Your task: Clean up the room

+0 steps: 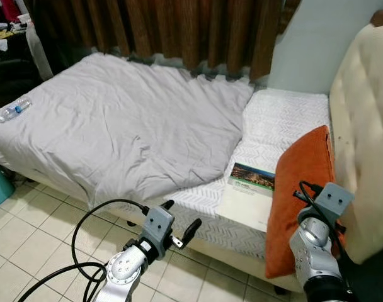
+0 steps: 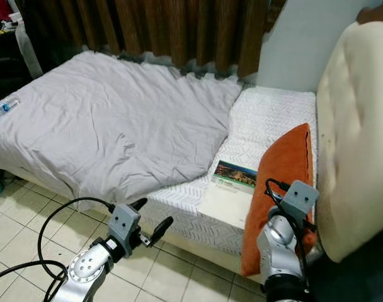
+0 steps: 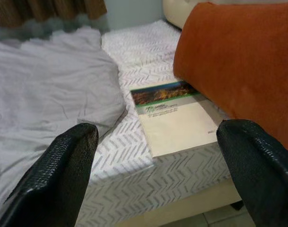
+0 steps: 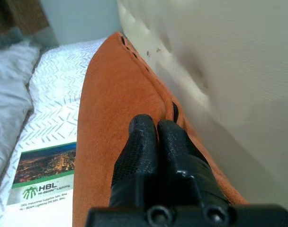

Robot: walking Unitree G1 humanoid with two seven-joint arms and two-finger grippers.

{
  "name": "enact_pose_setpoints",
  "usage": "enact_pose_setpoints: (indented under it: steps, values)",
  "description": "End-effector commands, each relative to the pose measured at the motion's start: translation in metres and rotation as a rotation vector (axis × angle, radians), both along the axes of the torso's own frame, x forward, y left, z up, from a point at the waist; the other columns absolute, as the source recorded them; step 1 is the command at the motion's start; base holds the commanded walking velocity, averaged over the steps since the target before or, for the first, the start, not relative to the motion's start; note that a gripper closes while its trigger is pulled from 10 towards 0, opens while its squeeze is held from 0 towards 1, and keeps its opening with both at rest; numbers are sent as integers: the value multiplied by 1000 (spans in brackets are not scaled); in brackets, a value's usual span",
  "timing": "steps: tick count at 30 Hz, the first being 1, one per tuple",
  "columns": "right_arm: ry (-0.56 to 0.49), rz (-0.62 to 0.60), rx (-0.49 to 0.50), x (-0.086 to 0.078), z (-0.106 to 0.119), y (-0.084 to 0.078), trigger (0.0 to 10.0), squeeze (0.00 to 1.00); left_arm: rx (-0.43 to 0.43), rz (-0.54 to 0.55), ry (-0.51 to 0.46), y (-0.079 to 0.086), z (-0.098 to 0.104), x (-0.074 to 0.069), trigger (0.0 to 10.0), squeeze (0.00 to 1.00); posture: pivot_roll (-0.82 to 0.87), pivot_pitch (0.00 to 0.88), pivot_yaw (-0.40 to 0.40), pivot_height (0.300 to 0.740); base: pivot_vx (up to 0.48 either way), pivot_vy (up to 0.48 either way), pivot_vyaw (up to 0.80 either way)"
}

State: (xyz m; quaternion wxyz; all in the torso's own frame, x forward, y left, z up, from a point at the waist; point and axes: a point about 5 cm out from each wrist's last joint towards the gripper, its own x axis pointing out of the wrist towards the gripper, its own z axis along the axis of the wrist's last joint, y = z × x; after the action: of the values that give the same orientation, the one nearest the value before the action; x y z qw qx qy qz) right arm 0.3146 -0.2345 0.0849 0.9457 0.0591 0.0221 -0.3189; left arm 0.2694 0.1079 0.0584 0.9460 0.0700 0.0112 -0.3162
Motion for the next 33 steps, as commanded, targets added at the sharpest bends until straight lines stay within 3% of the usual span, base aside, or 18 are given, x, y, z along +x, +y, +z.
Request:
enact_pose_setpoints:
  steps: [1, 17, 24, 28, 33]
  values:
    - [-94, 55, -69, 12, 22, 7, 10000, 0, 11, 7, 27, 5, -4, 1, 10000, 0, -63, 74, -7, 740, 461, 0, 0]
    - [-46, 68, -95, 11, 13, 4, 10000, 0, 37, -10, 51, 6, -11, 2, 10000, 0, -66, 79, -8, 740, 461, 0, -673]
    - [-23, 4, -103, 5, 6, -2, 10000, 0, 68, -16, 59, 3, -16, -1, 10000, 0, -66, 103, -5, 740, 102, 0, 0]
    - [-24, -65, -62, 0, 1, -6, 10000, 0, 61, -19, 62, 3, -17, -3, 10000, 0, -64, 120, 1, 740, 0, 0, 0]
    - [52, -155, 104, -6, -23, -7, 10000, 0, 63, -15, 56, 7, -16, -2, 10000, 0, -53, 138, 9, 740, 0, 0, 0]
